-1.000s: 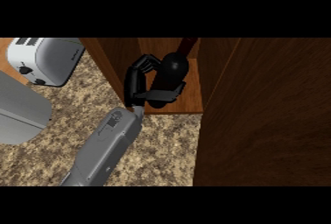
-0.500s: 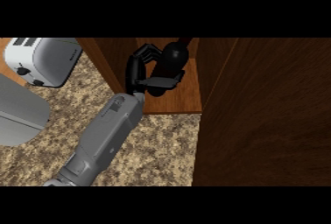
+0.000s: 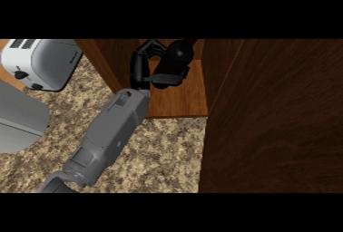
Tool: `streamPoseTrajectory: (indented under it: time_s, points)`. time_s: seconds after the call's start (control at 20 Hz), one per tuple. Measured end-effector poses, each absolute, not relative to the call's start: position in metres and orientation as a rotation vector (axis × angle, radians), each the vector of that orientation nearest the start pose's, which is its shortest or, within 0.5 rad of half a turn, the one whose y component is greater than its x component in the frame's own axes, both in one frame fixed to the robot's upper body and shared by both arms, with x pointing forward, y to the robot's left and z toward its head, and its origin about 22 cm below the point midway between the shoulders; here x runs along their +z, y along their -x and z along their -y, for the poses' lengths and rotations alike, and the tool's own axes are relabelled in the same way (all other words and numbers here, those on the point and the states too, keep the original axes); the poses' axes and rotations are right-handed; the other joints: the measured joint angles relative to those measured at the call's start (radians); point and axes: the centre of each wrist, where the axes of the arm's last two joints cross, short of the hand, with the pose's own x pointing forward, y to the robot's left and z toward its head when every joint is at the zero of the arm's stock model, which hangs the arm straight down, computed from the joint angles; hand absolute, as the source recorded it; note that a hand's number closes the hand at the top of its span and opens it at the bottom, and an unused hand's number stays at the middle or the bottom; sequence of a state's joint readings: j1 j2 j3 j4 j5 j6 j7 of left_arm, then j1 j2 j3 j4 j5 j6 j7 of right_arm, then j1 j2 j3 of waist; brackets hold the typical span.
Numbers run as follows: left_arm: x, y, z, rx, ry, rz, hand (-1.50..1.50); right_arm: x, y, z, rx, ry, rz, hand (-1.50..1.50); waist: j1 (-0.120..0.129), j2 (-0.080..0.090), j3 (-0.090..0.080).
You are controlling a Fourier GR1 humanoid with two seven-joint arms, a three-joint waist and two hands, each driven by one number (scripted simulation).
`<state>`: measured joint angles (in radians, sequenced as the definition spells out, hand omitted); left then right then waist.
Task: Pick up the wine, place it into the cabinet and close the cabinet
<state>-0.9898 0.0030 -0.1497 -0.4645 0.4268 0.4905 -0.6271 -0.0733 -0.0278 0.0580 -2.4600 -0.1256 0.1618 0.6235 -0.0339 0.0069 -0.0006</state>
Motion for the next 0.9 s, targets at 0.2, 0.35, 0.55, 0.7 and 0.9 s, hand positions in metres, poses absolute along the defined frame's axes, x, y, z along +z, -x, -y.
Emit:
streamPoseTrajectory:
  time_s: [0.2, 0.35, 0.55, 0.7, 0.9]
  points:
    - [0.042, -0.424, -0.094, 0.076, -0.143, 1.94, 1.5, 0.197, -0.155, 0.216, 0.286, -0.209, 1.893, -1.5, -0.003, 0.001, 0.0]
    - [0.044, -0.428, -0.095, 0.088, -0.155, 1.937, 1.5, 0.195, -0.155, 0.216, 0.289, -0.213, 1.897, -1.5, -0.011, 0.004, 0.0]
    - [0.045, -0.432, -0.096, 0.136, -0.135, 1.905, 1.5, 0.197, -0.155, 0.214, 0.286, -0.224, 1.893, -1.5, -0.018, 0.006, 0.0]
    - [0.043, -0.432, -0.097, 0.182, -0.094, 1.882, 1.5, 0.197, -0.157, 0.211, 0.287, -0.24, 1.902, -1.5, -0.021, 0.008, 0.001]
    - [0.041, -0.433, -0.099, 0.222, -0.064, 1.866, 1.5, 0.199, -0.158, 0.209, 0.29, -0.249, 1.903, -1.5, -0.024, 0.009, 0.001]
